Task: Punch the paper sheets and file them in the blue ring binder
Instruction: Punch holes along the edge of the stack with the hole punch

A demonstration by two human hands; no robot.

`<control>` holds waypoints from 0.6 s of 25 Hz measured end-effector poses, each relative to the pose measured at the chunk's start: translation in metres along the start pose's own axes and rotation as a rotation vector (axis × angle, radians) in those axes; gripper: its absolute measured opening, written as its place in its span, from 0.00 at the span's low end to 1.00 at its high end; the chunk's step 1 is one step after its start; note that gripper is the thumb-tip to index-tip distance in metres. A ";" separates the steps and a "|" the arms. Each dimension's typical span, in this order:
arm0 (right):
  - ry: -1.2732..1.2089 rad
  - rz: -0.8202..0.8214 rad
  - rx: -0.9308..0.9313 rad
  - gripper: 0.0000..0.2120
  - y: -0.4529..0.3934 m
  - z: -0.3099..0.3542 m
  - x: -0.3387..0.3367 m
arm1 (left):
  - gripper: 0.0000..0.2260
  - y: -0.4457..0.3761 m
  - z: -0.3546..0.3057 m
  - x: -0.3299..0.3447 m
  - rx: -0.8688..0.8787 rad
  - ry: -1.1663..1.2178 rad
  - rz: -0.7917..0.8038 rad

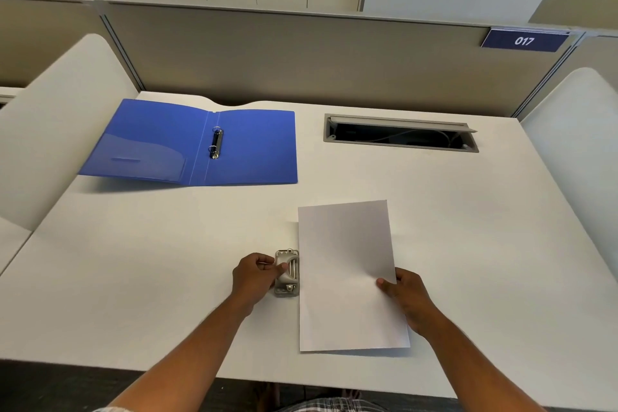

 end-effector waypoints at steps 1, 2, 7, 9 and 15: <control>-0.003 0.006 -0.001 0.06 0.000 -0.001 0.000 | 0.16 0.000 0.000 0.000 -0.002 0.000 0.001; -0.002 0.008 0.001 0.06 0.000 -0.001 0.000 | 0.16 0.001 0.000 0.000 -0.005 0.003 0.002; 0.020 -0.012 0.007 0.06 -0.001 -0.004 0.003 | 0.17 0.002 0.000 0.000 -0.014 -0.004 0.007; 0.020 -0.022 0.007 0.06 -0.001 -0.002 0.004 | 0.17 0.003 -0.002 0.001 -0.021 -0.002 0.009; 0.002 -0.061 0.012 0.06 0.001 -0.004 0.001 | 0.17 0.005 -0.002 0.001 -0.022 0.006 0.019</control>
Point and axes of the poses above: each hand's wrist, its own y-axis away from the middle knuckle, its own x-axis out of the palm, z = x × y, the point moved 9 cm from there along -y, towards the middle knuckle, and after that the axes turned 12 degrees about y, right-handed, at the moved point
